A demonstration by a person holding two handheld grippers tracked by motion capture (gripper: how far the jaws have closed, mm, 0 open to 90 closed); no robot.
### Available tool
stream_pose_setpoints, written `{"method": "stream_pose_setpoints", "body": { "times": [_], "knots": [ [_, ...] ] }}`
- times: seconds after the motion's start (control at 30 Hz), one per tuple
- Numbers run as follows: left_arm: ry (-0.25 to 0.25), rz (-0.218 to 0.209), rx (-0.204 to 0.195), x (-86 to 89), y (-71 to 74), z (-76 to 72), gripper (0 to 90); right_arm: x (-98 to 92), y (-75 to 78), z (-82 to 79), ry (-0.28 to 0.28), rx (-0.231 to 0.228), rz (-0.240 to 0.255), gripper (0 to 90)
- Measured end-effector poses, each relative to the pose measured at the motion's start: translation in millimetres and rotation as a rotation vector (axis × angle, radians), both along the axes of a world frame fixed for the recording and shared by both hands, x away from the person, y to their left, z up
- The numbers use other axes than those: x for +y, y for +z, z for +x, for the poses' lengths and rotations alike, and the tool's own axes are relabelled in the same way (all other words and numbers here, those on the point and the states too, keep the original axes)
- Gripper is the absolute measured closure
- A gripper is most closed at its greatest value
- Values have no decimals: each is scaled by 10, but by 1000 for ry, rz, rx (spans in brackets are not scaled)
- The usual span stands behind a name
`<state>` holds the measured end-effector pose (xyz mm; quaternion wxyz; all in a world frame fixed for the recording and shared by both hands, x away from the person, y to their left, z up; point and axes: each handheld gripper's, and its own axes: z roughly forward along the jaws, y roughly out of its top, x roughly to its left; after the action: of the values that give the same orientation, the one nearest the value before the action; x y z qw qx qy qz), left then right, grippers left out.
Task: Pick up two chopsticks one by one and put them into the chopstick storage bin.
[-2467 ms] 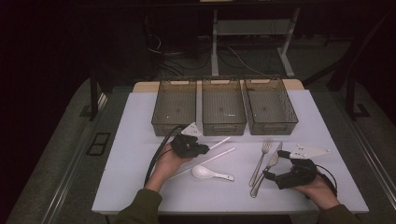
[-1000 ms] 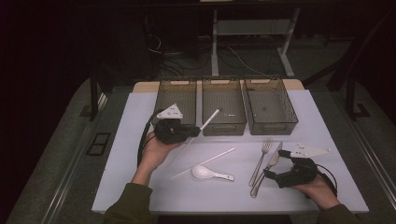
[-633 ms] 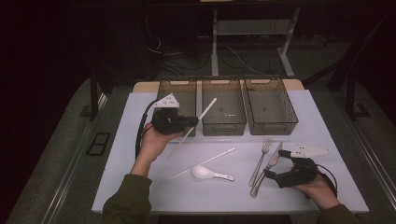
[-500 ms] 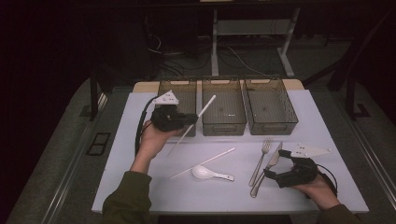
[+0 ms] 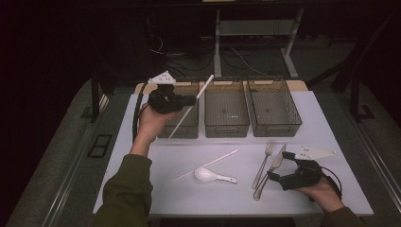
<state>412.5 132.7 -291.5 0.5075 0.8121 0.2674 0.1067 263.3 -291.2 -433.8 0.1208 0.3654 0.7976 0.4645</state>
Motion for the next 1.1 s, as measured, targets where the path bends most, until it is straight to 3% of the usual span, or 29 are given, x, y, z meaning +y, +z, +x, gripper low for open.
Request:
{"method": "stream_pose_setpoints", "body": {
  "times": [0.23,0.6,0.77,1.1],
  "knots": [
    [32,11,-44,37,117,180,839,1,0,-1,0,1,0,8],
    [97,25,-69,173,65,493,839,-4,-1,-1,1,1,0,8],
    [119,22,-61,203,-11,589,839,-7,0,-6,0,3,1,8],
    [164,66,-15,246,-226,715,839,-13,-2,-8,-2,5,3,8]
  ]
}}
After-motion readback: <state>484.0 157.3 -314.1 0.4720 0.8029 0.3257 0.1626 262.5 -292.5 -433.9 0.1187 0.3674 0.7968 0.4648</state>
